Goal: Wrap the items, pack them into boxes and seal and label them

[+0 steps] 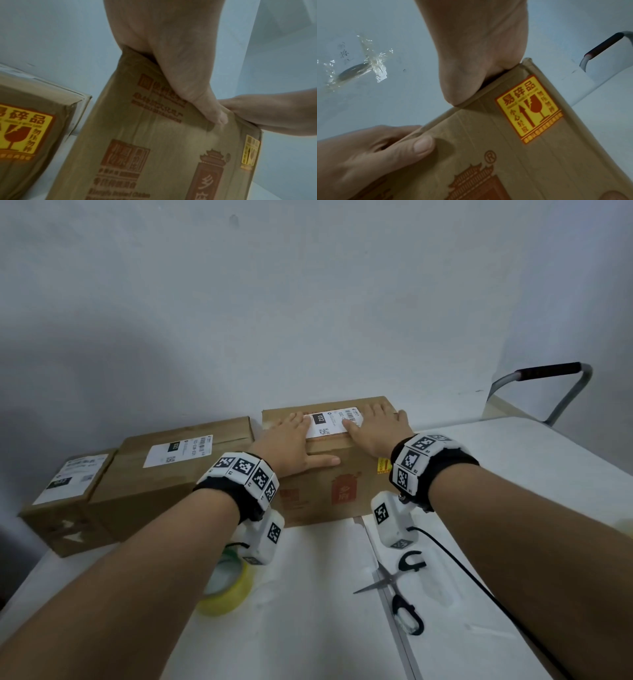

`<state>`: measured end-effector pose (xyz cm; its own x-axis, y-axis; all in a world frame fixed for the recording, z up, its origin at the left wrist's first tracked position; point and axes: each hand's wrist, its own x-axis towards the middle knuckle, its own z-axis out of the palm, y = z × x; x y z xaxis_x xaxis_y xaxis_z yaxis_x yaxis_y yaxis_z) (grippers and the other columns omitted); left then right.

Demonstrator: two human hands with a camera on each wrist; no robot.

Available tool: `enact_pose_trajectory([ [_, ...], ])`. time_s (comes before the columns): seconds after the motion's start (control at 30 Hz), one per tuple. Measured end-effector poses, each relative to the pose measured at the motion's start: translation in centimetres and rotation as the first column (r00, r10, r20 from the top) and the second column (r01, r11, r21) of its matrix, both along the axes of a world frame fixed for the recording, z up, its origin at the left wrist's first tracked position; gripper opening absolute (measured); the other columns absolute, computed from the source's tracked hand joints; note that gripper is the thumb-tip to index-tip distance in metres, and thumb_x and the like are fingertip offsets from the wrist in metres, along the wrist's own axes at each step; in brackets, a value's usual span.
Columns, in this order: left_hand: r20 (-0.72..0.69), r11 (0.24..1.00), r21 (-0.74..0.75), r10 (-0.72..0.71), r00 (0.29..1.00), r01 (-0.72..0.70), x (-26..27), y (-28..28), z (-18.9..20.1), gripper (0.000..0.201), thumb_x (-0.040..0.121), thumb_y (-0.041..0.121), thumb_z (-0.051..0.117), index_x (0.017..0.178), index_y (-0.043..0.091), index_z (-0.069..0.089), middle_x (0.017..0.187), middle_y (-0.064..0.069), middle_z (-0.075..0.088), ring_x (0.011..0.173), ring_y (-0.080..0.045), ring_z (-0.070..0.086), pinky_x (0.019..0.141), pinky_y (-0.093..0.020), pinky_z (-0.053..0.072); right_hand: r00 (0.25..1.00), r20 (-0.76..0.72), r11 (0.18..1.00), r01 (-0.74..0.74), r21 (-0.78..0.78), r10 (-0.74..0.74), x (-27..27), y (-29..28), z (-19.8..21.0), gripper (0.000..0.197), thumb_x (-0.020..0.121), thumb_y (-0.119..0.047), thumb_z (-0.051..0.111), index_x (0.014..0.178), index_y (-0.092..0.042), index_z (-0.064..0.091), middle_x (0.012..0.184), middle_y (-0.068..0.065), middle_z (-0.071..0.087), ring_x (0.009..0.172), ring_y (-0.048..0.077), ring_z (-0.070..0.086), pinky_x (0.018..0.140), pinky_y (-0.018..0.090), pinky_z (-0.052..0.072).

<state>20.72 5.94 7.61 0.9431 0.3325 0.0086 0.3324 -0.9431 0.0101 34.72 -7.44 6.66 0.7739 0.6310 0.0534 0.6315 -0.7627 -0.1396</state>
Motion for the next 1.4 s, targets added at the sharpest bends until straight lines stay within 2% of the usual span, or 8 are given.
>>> enact_pose_trajectory([
  [0.13,0.076,0.997,-0.046,-0.055,0.996,0.059,-2.5,0.3,0.2,0.092,0.089,0.067,0.045,0.156,0.012,0.015,0.164,-0.005,0.010,0.150,-0.017,0.008,0.120,-0.031,0.004,0.998,0.010,0.997,0.063,0.048,-0.064,-0.2,-1.3,-0.3,0.070,0.100,-0.053,0.016,0.155,-0.010,0.011,0.162,0.011,0.008,0.149,0.032,0.002,0.120,0.049,0.001],
  [0.23,0.143,0.991,-0.057,-0.116,0.983,0.125,-5.1,1.3,0.4,0.064,0.098,0.050,0.044,0.153,0.020,0.031,0.160,0.002,0.026,0.147,-0.014,0.021,0.117,-0.030,0.016,0.987,0.005,0.976,0.158,0.150,-0.160,-0.2,-2.7,-0.5,0.062,0.100,-0.043,0.024,0.149,-0.004,0.025,0.154,0.017,0.027,0.143,0.037,0.019,0.116,0.048,0.017],
  [0.4,0.373,0.983,-0.075,-0.131,0.918,0.170,-7.4,-0.1,-0.1,0.034,0.100,0.026,0.053,0.133,0.021,0.060,0.145,0.005,0.052,0.133,-0.017,0.047,0.108,-0.033,0.036,0.901,-0.399,0.805,0.359,0.472,-0.169,-0.9,-5.8,-1.3,0.053,0.101,-0.041,0.034,0.136,-0.001,0.040,0.134,0.019,0.048,0.120,0.037,0.050,0.098,0.044,0.043],
  [0.5,0.401,0.974,-0.225,0.086,0.912,0.007,-7.2,-0.6,-1.3,0.047,0.094,0.029,0.062,0.140,0.031,0.052,0.158,0.001,0.030,0.144,-0.026,0.027,0.118,-0.042,0.025,0.848,-0.505,0.726,0.450,0.520,-0.163,-1.1,-6.4,-2.0,0.060,0.098,-0.050,0.035,0.130,-0.001,0.050,0.127,0.019,0.056,0.115,0.036,0.054,0.097,0.045,0.047],
  [0.63,0.394,0.930,-0.356,0.235,0.888,-0.089,-6.4,-1.3,-2.3,0.053,0.093,0.029,0.063,0.143,0.031,0.047,0.149,-0.009,0.038,0.130,-0.029,0.045,0.111,-0.038,0.036,0.787,-0.603,0.707,0.501,0.499,-0.132,-1.1,-6.3,-2.5,0.069,0.094,-0.059,0.032,0.119,-0.001,0.060,0.117,0.019,0.063,0.109,0.036,0.059,0.095,0.047,0.051],
  [1.1,0.413,0.921,-0.360,0.299,0.860,-0.148,-0.6,3.3,-2.6,0.056,0.092,0.012,0.064,0.144,0.025,0.047,0.143,-0.014,0.042,0.128,-0.033,0.045,0.113,-0.039,0.034,0.813,-0.582,0.687,0.431,0.585,-0.015,1.8,-1.1,-1.7,0.040,0.095,-0.022,0.039,0.128,-0.003,0.052,0.127,0.017,0.058,0.116,0.033,0.054,0.101,0.044,0.045],
  [1.27,0.429,0.934,-0.314,0.301,0.852,-0.172,1.2,6.1,-2.4,0.055,0.093,0.006,0.060,0.144,0.023,0.047,0.143,-0.016,0.042,0.130,-0.032,0.043,0.111,-0.035,0.031,0.812,-0.583,0.656,0.423,0.625,0.031,2.7,1.4,-2.5,0.046,0.087,-0.003,0.039,0.132,-0.009,0.044,0.122,0.012,0.055,0.103,0.026,0.052,0.088,0.037,0.046],
  [1.4,0.419,0.941,-0.283,0.296,0.858,-0.186,1.3,6.8,-2.6,0.058,0.093,0.003,0.057,0.145,0.025,0.044,0.144,-0.016,0.038,0.129,-0.033,0.043,0.108,-0.038,0.036,0.834,-0.552,0.658,0.429,0.619,-0.025,3.1,1.2,-2.8,0.053,0.090,-0.005,0.043,0.142,-0.010,0.039,0.137,0.016,0.050,0.120,0.032,0.052,0.101,0.044,0.046],
])
